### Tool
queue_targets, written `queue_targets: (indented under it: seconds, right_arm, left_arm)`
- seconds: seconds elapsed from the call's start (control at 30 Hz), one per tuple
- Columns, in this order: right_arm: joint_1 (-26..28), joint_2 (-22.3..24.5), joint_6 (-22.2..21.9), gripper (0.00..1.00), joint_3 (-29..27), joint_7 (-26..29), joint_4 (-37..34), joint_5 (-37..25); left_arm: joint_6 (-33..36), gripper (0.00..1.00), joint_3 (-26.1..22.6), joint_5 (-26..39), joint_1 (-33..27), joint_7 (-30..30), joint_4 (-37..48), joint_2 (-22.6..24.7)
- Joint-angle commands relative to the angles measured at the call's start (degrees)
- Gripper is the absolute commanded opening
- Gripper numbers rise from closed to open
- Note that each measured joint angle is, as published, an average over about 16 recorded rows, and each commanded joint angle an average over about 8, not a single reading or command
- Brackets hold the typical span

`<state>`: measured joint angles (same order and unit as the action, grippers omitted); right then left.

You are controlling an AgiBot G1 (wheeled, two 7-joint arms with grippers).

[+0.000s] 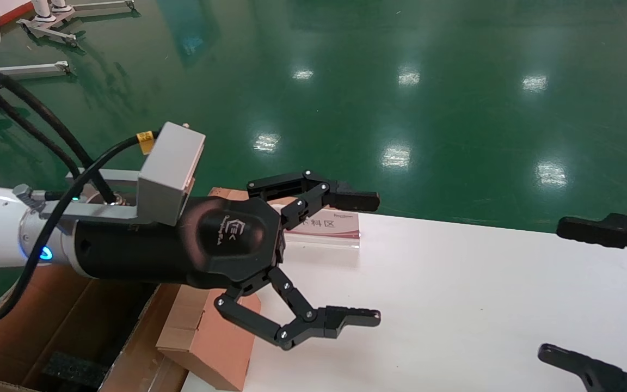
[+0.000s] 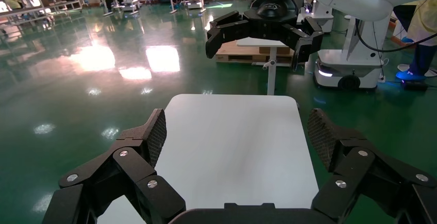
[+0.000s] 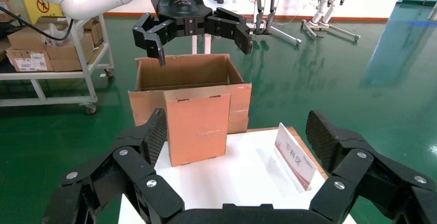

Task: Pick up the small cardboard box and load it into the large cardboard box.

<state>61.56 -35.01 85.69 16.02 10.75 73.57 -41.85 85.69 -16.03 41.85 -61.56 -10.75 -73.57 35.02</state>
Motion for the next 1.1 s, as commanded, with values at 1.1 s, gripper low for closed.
queue_targets:
  seconds: [1.1]
  right_arm:
    - [0.0, 0.0, 0.0, 1.0, 0.01, -0.01, -0.03, 0.01]
  left_arm:
    - [-0.42, 1.0, -2.63, 8.06, -2.37, -3.48, -1.82, -3.83]
